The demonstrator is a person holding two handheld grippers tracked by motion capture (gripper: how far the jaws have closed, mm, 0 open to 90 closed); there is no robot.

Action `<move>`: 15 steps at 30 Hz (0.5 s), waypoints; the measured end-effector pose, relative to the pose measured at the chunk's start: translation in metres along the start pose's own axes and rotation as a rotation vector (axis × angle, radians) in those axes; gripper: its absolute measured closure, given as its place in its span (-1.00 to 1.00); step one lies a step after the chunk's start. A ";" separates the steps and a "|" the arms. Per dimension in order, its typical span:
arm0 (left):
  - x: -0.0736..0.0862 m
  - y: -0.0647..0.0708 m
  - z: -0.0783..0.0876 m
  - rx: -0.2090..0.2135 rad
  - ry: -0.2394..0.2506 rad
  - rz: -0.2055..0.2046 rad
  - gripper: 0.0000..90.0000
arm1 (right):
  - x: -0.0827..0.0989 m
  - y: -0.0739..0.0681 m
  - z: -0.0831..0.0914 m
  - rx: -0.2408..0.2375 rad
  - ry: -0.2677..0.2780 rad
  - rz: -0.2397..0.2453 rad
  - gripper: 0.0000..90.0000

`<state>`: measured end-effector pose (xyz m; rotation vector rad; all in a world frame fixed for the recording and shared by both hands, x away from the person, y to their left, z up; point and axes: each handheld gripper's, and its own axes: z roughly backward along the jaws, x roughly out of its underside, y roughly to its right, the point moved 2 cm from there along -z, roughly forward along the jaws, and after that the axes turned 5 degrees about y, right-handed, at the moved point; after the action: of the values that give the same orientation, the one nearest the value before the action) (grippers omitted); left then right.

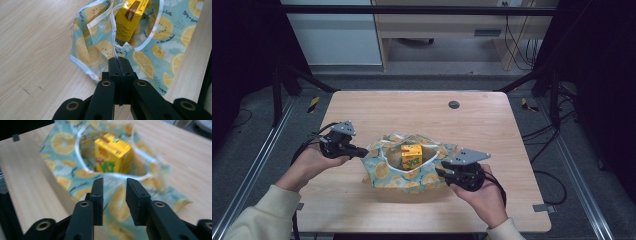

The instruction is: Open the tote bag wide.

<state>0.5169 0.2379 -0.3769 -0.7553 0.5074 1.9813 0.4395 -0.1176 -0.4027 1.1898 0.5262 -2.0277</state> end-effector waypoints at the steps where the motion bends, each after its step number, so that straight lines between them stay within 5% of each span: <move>1: 0.000 0.000 -0.001 -0.002 -0.006 -0.005 1.00 | -0.003 0.002 0.000 0.006 -0.002 0.005 0.46; 11: -0.001 -0.001 -0.005 0.000 -0.022 -0.008 1.00 | -0.004 0.054 -0.034 0.116 -0.090 -0.049 0.24; 15: -0.001 -0.001 -0.005 0.005 -0.023 -0.006 1.00 | 0.002 0.064 -0.046 0.085 -0.138 -0.097 0.50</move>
<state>0.5195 0.2350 -0.3801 -0.7293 0.4956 1.9799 0.5132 -0.1306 -0.4268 1.0813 0.4418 -2.2163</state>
